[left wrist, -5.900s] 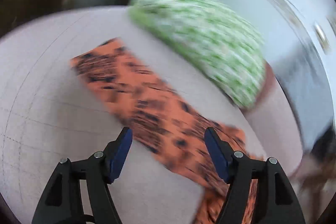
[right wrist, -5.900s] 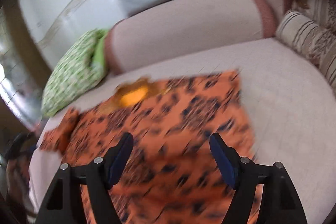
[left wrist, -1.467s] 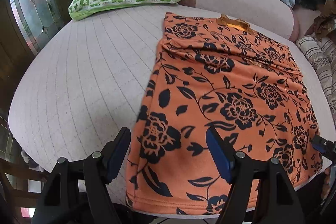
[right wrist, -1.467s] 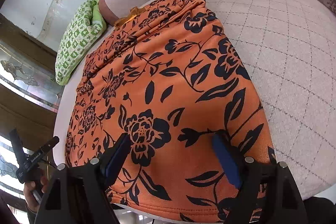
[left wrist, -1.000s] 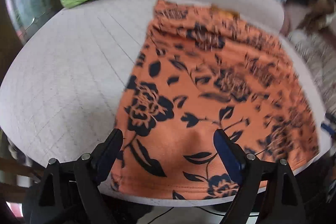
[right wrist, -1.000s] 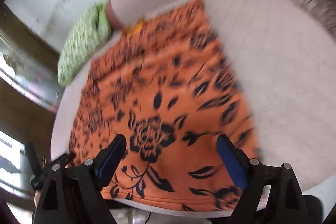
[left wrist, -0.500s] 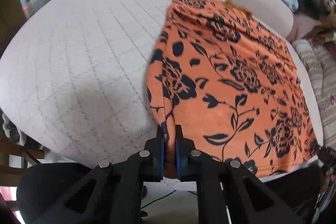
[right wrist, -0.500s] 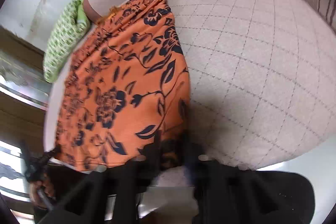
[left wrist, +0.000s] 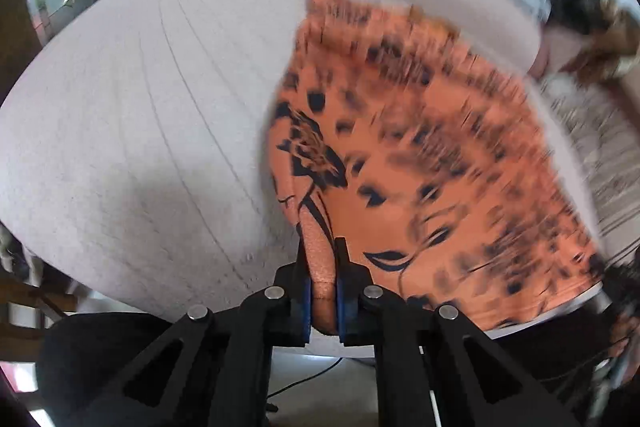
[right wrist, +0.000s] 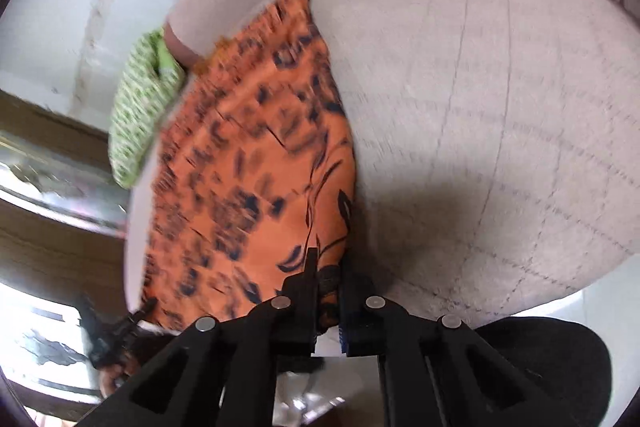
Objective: Fold small clothes
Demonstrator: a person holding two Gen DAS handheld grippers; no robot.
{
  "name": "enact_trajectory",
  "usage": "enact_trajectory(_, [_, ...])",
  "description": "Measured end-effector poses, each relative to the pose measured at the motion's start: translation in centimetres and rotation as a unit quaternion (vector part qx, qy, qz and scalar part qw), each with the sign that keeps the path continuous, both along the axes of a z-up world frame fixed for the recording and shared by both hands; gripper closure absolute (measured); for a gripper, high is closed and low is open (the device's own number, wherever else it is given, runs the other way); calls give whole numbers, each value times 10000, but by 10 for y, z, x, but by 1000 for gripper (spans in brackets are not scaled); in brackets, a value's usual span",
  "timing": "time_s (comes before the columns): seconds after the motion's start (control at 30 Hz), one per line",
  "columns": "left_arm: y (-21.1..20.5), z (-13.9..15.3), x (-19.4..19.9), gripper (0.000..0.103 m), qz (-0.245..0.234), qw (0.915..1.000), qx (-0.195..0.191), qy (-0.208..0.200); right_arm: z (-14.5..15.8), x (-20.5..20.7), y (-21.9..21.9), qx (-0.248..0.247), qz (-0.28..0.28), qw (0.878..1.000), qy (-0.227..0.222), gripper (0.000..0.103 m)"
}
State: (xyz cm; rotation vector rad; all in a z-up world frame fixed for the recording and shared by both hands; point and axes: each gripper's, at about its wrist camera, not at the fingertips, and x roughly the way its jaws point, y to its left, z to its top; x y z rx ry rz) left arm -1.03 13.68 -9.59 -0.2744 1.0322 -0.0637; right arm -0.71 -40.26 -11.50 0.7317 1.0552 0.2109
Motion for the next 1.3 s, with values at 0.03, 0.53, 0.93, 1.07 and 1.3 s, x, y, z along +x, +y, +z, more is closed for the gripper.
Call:
enact_trajectory(0.03, [6, 20, -10, 94, 67, 9995, -136, -264, 15, -5, -6, 20, -92, 9998, -192, 96])
enact_trajectory(0.53, [13, -20, 5, 57, 340, 9990, 147, 253, 11, -5, 6, -623, 139, 9980, -11, 68])
enact_trajectory(0.93, [7, -30, 13, 96, 100, 9976, 281, 627, -17, 0, 5, -311, 307, 9981, 440, 95])
enact_trajectory(1.07, [15, -34, 20, 96, 62, 9966, 117, 811, 5, -1, -6, 72, 213, 9997, 98, 95])
enact_trajectory(1.3, [7, 18, 48, 96, -199, 9988, -195, 404, -1, 25, -2, 781, 317, 9962, 241, 95])
